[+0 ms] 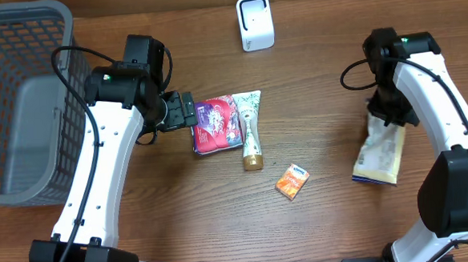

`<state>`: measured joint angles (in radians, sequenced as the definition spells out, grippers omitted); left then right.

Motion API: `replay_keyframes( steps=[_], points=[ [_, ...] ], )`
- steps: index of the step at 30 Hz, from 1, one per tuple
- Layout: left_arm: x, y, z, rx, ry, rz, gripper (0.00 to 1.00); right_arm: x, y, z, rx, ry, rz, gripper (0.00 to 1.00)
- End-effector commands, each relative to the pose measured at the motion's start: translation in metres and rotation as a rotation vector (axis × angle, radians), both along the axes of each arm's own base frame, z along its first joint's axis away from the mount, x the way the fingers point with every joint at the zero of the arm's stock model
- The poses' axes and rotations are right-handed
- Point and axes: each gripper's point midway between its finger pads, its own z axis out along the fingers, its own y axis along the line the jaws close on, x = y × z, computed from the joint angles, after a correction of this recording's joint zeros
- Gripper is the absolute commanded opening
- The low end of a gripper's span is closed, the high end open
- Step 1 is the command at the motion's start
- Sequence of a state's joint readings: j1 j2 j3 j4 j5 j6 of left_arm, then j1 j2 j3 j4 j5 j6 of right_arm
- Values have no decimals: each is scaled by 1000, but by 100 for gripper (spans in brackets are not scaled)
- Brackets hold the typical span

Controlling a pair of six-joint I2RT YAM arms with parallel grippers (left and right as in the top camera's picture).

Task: Scan the item barcode

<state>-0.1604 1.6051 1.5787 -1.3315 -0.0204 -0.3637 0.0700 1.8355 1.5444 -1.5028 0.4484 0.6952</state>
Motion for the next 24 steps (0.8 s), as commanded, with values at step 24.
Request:
replay_keyframes(
  steps=[24],
  points=[
    [1, 0, 3, 5, -10, 9, 100, 20, 109, -6, 162, -126, 165, 4]
  ],
)
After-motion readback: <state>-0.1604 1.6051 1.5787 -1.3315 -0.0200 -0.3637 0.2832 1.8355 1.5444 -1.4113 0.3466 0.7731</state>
